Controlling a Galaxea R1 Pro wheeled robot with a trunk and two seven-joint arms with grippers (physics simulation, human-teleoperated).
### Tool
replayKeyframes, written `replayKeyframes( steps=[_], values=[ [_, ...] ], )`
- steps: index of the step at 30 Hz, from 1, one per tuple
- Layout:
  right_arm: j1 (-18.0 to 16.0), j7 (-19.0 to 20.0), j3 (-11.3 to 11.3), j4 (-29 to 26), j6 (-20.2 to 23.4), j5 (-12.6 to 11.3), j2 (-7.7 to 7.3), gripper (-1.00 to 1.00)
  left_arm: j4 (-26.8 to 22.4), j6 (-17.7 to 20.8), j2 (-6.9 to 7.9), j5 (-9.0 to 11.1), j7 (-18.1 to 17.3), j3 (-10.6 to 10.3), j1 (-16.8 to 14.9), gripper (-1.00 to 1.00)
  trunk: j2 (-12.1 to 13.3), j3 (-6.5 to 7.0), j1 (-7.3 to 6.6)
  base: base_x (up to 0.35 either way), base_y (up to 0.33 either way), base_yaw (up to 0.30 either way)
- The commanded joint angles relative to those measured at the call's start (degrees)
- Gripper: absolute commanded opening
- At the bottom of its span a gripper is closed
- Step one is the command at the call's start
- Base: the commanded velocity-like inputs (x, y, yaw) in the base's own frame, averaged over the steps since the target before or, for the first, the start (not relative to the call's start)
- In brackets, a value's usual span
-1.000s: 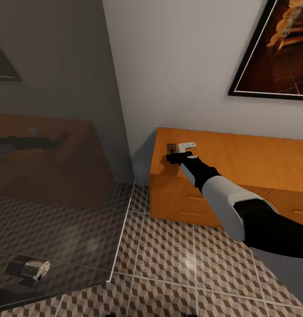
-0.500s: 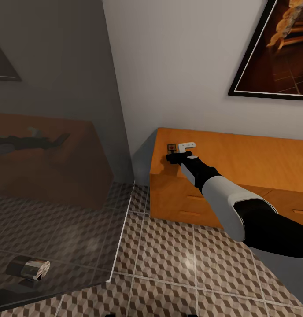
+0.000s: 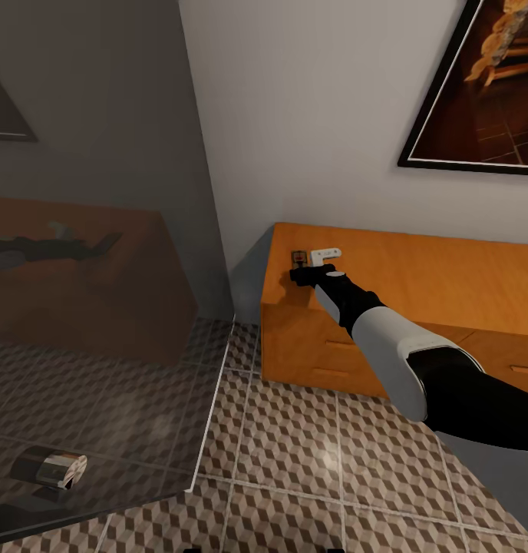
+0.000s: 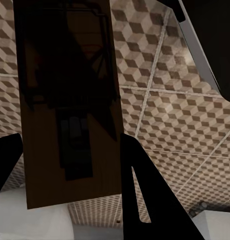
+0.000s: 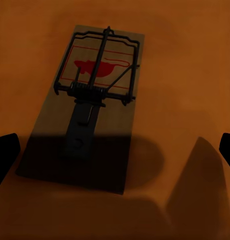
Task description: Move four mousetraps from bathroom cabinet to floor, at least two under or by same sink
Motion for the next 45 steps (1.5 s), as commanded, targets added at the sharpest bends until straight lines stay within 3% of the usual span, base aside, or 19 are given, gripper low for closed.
replayKeyframes(
  steps=[1,10,11,45],
  values=[
    [0.0,-0.3,0.6,0.2,0.4,0.0,-0.03,1.0,0.2,-0.4,-0.03,0.6,-0.3,-0.5,-0.1,-1.0,0.0,-0.07,0.03,0.0,0.0,0.0],
    [0.0,-0.3,0.6,0.7,0.3,0.0,-0.03,1.0,0.2,-0.4,-0.03,0.6,-0.3,-0.5,-0.1,-1.0,0.0,-0.07,0.03,0.0,0.0,0.0],
    [0.0,-0.3,0.6,0.7,0.3,0.0,-0.03,-1.0,0.2,-0.4,-0.03,0.6,-0.3,-0.5,-0.1,-1.0,0.0,-0.07,0.03,0.0,0.0,0.0],
    [0.0,-0.4,0.8,-0.3,0.3,0.2,0.06,-1.0,0.1,-0.4,-0.06,0.6,-0.3,-0.5,-0.1,-1.0,0.0,-0.07,0.03,0.0,0.0,0.0]
  ],
)
